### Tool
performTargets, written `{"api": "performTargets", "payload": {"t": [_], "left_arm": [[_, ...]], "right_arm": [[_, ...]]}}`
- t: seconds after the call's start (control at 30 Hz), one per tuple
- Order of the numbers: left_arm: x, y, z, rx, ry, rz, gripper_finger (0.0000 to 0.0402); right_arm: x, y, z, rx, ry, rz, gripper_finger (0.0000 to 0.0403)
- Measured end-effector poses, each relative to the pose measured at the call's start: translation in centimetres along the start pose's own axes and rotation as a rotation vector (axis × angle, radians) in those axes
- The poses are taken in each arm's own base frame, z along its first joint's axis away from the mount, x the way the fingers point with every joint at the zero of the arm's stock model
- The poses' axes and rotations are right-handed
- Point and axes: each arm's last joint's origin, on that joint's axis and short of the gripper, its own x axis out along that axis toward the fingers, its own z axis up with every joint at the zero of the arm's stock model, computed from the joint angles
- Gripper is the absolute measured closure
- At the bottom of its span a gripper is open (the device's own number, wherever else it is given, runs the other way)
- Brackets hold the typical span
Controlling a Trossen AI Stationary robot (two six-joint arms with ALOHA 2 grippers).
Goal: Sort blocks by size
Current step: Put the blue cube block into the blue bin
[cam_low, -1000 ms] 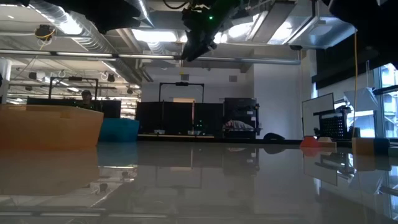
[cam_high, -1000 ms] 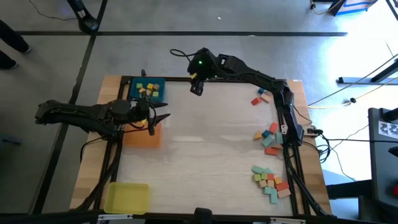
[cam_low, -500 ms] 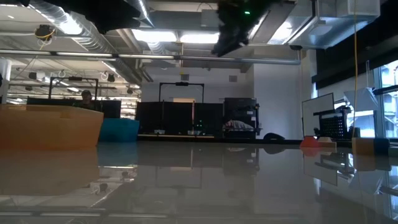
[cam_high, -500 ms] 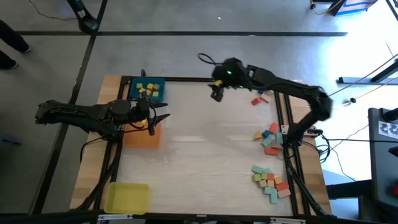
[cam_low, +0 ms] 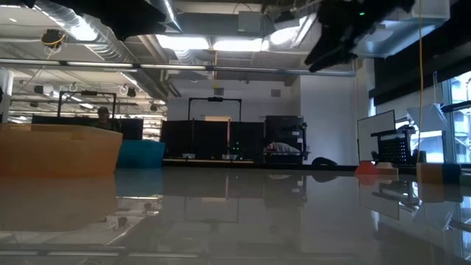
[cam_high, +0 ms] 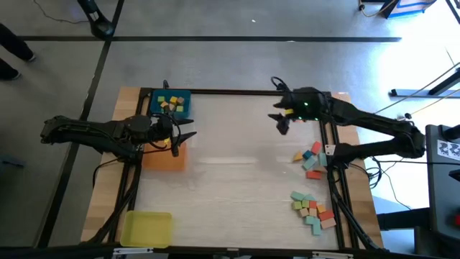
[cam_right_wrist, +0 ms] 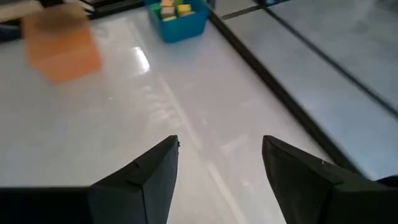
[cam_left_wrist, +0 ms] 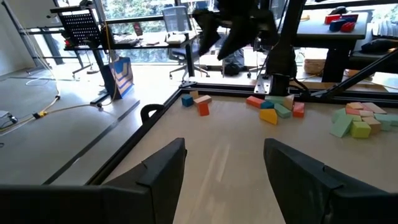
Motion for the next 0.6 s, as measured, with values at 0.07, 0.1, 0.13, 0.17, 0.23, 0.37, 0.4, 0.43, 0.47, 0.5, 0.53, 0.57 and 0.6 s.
{"api": "performTargets", "payload": {"t": [0.07,0.1,0.13,0.17,0.23,0.37,0.4,0.43,0.47,0.5,0.53,0.57,0.6], "left_arm": [[0.0,0.0,0.0,-0.001,0.000,0.000,0.0196],[0.0,0.0,0.0,-0.004,0.000,0.000,0.0196],[0.0,0.0,0.0,-0.010,0.000,0.000,0.0196],[0.0,0.0,0.0,-0.014,0.000,0.000,0.0196],[0.0,0.0,0.0,-0.018,0.001,0.000,0.0196],[0.0,0.0,0.0,-0.019,0.000,0.000,0.0196],[0.0,0.0,0.0,-0.019,-0.001,0.000,0.0196],[0.0,0.0,0.0,-0.019,0.000,0.000,0.0196],[0.0,0.0,0.0,-0.019,0.000,0.000,0.0196],[0.0,0.0,0.0,-0.019,-0.001,0.000,0.0196],[0.0,0.0,0.0,-0.018,-0.002,0.000,0.0196],[0.0,0.0,0.0,-0.015,-0.004,0.000,0.0196],[0.0,0.0,0.1,-0.012,-0.007,0.000,0.0196]], "right_arm": [[-0.9,0.1,-0.6,0.036,0.011,0.038,0.0173],[-1.4,0.1,-0.9,0.051,0.021,0.063,0.0173],[-2.0,0.1,-1.2,0.055,0.045,0.088,0.0173],[-2.6,0.2,-1.6,0.057,0.070,0.114,0.0173],[-3.8,0.3,-2.3,0.075,0.113,0.165,0.0173],[-6.0,0.6,-4.1,0.162,0.243,0.177,0.0173],[-6.5,0.8,-4.7,0.183,0.291,0.179,0.0173],[-6.8,1.0,-5.1,0.205,0.334,0.177,0.0173],[-7.2,1.2,-5.5,0.222,0.370,0.169,0.0173],[-7.4,1.4,-5.9,0.233,0.404,0.153,0.0173],[-7.6,1.7,-6.2,0.241,0.430,0.132,0.0173],[-7.7,2.0,-6.4,0.242,0.445,0.116,0.0173],[-7.7,2.3,-6.5,0.237,0.453,0.098,0.0173]]}}
